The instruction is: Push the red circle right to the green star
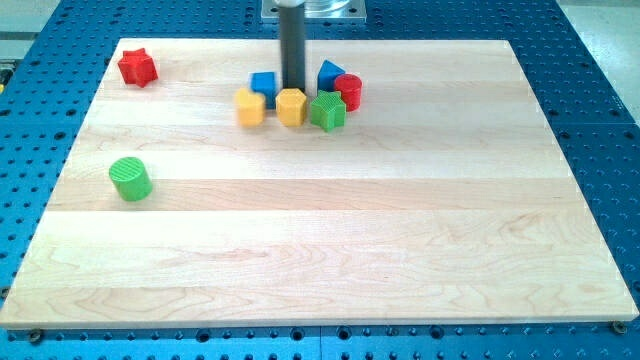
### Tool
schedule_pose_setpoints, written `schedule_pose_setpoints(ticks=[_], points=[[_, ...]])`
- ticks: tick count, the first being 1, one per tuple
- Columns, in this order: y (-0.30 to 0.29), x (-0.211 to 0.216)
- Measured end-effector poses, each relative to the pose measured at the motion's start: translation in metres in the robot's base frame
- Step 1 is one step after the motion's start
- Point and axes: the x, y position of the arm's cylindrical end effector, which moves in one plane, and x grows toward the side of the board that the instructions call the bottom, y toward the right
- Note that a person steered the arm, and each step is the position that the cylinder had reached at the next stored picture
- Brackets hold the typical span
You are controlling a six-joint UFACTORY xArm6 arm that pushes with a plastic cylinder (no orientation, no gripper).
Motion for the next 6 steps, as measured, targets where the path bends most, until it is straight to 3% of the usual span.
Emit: schedule_pose_setpoints(ticks=[2,3,5,6], points=[[0.037,-0.109],[0.093,-0.093],[0.06,-0.003],[0.076,-0.03]])
